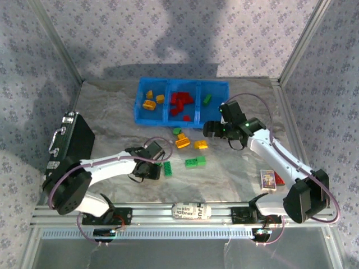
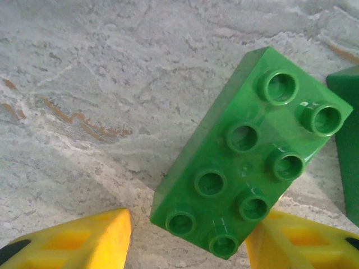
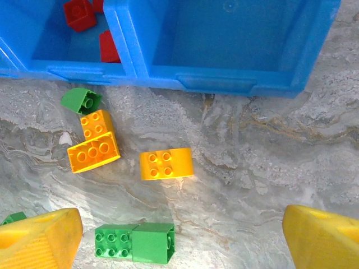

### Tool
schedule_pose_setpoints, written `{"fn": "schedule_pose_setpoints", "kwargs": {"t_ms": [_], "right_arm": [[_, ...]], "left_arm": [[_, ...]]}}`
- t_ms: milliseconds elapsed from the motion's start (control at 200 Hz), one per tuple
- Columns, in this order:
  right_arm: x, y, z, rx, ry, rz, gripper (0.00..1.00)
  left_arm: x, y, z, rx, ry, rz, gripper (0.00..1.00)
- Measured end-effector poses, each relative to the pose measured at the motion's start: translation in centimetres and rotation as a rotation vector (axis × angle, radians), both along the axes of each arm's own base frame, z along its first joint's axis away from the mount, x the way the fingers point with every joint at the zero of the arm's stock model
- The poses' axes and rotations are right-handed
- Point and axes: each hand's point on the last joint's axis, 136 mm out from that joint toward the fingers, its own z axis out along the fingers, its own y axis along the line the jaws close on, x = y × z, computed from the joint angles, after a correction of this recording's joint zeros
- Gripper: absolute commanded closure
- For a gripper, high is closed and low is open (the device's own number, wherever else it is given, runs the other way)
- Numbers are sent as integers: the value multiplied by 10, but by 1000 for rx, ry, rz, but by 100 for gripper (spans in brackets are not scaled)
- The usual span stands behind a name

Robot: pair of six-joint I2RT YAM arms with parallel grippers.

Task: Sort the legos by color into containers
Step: Pick up the lego from the middle-left of the table.

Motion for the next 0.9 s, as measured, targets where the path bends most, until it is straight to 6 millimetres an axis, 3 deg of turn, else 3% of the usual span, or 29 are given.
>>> {"fn": "schedule_pose_setpoints", "kwargs": {"t_ms": [375,900], "right_arm": [[-9,-16,-8,24,3,-28,6],[-12,-22,-17,47,19,-41,6]], "left_arm": [[1,-3,-1,54,54,-33,44],[4,-8,-2,90,89,-84,41]]}}
